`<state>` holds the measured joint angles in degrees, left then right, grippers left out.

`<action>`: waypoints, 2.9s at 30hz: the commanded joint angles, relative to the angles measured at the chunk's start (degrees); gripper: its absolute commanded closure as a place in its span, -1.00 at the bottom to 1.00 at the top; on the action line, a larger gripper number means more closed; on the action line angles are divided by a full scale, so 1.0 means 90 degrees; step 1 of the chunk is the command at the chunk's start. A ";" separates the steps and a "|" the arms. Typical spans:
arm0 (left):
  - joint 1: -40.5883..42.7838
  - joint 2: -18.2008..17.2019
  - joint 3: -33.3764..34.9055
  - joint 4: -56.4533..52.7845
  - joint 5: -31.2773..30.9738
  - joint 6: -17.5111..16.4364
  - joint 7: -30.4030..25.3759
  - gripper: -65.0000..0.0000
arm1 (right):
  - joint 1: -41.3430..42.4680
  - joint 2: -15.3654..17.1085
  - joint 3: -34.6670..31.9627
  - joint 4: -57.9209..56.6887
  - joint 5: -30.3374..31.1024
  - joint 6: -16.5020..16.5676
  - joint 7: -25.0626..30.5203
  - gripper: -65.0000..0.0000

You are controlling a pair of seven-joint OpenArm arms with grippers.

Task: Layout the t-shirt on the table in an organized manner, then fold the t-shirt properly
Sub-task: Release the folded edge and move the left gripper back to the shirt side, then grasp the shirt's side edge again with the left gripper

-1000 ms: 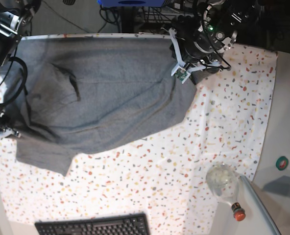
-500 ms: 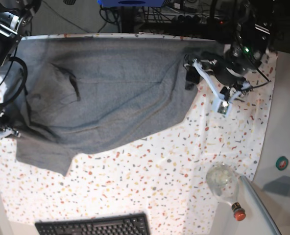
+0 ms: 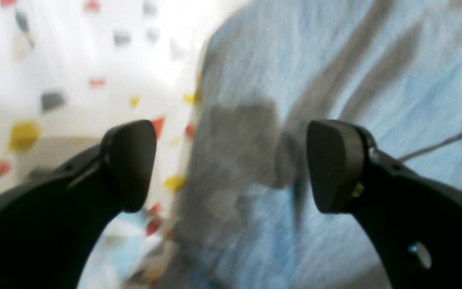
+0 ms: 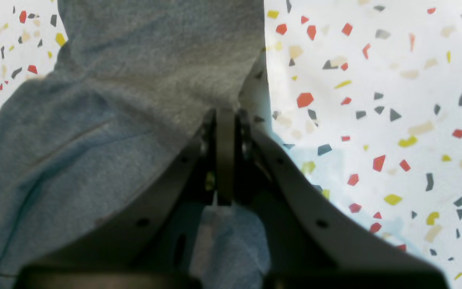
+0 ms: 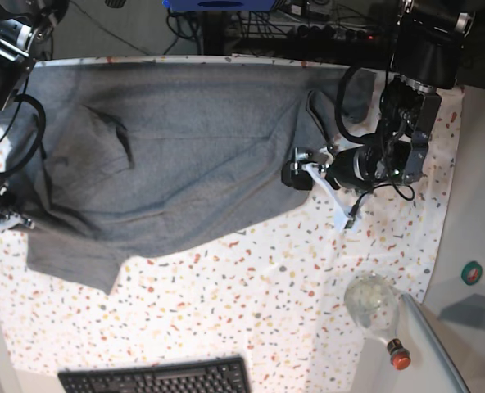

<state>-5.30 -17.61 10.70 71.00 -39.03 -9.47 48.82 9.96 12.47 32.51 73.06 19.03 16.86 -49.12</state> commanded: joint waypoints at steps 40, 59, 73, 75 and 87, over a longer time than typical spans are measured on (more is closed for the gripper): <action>0.0496 0.0838 0.1756 0.1327 0.7291 0.1058 0.0031 -0.14 | 0.0051 0.0124 0.0016 0.0112 0.0030 0.0007 0.0110 1.00; -0.0022 0.0037 -0.0940 0.0887 0.2231 0.0716 -0.0018 0.24 | 0.0051 0.0114 0.0007 0.0112 0.0030 0.0007 0.0110 1.00; -0.1057 0.0398 -0.0109 -0.0060 0.2046 0.0706 -0.0018 -0.96 | 0.0042 0.0114 0.0007 0.0112 0.0030 0.0007 0.0100 1.00; -0.1311 0.0545 -0.0002 -0.0519 0.2046 0.0706 -0.0018 -1.00 | 0.0042 0.0114 0.0007 0.0112 0.0030 0.0007 0.0100 1.00; -0.1692 0.0818 0.0047 -0.1242 0.2104 0.0686 -0.0330 0.67 | 0.0042 0.0114 0.0007 0.0112 0.0030 0.0007 0.0100 1.00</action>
<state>-19.05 -9.74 11.35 59.13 -20.12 -3.22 46.39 9.13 12.34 32.51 73.06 18.85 16.86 -49.17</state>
